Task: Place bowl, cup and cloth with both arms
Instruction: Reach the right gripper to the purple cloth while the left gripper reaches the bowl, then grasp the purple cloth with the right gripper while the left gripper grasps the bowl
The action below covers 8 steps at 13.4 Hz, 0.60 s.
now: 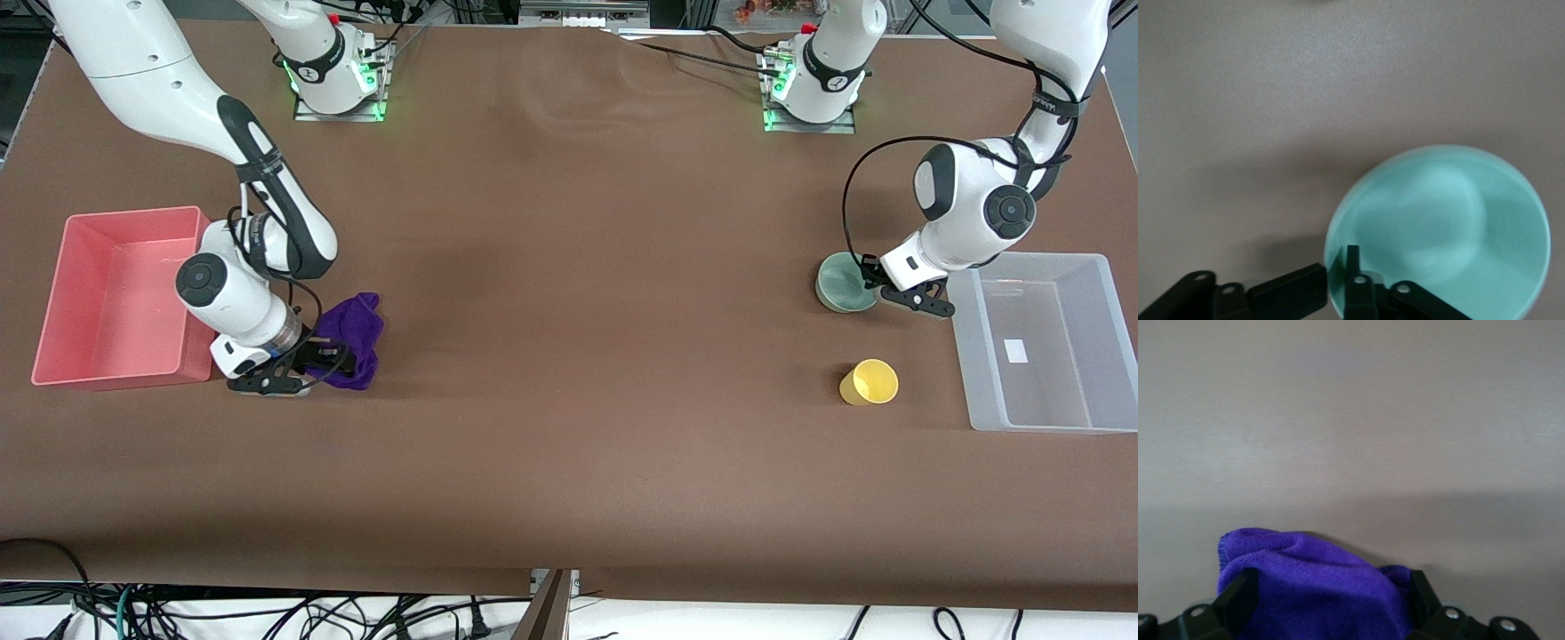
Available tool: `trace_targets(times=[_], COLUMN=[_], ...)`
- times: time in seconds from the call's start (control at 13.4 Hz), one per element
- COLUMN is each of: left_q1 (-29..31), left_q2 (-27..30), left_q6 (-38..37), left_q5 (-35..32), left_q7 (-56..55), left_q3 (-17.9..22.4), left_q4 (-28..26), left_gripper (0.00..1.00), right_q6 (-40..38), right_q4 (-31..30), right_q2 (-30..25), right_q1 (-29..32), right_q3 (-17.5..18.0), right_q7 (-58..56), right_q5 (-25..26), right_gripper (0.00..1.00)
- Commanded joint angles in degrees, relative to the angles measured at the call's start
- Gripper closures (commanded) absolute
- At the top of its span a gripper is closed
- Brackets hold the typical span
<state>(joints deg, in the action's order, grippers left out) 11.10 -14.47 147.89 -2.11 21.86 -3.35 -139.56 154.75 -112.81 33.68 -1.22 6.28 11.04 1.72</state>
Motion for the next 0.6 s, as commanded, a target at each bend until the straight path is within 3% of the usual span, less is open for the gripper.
trace_targets(times=[0.0, 0.07, 0.15, 0.22, 0.37, 0.52], left_q1=[0.76, 0.76, 0.76, 0.76, 0.67, 0.67], left_q2=[-0.03, -0.12, -0.29, -0.29, -0.03, 0.50], left_q6=[-0.06, -0.06, -0.06, -0.06, -0.06, -0.58], left_q5=[-0.53, -0.53, -0.44, -0.53, -0.53, -0.53], left_q7=[0.90, 0.90, 0.90, 0.82, 0.90, 0.82], left_q3=[-0.69, -0.69, -0.69, -0.69, -0.78, -0.78], left_q4=[0.60, 0.86, 0.87, 0.87, 1.13, 1.39], left_gripper=[0.99, 0.96, 0.94, 0.85, 0.51, 0.45], right_q6=[1.34, 1.08, 0.73, 0.64, -0.32, -1.12], right_q4=[0.05, -0.04, -0.04, -0.13, -0.04, -0.04], right_q2=[0.59, 0.68, 0.77, 0.77, 0.68, 0.60], right_q1=[-0.54, -0.54, -0.54, -0.54, -0.54, -0.37], right_q3=[0.05, 0.05, 0.05, 0.05, 0.05, -0.04], right_q7=[0.65, -0.13, -0.14, -0.14, -1.19, -4.25], right_q5=[-0.58, -0.49, -0.49, -0.49, -0.32, -0.32], right_gripper=[0.06, 0.44, 0.74, 0.97, 1.00, 1.00])
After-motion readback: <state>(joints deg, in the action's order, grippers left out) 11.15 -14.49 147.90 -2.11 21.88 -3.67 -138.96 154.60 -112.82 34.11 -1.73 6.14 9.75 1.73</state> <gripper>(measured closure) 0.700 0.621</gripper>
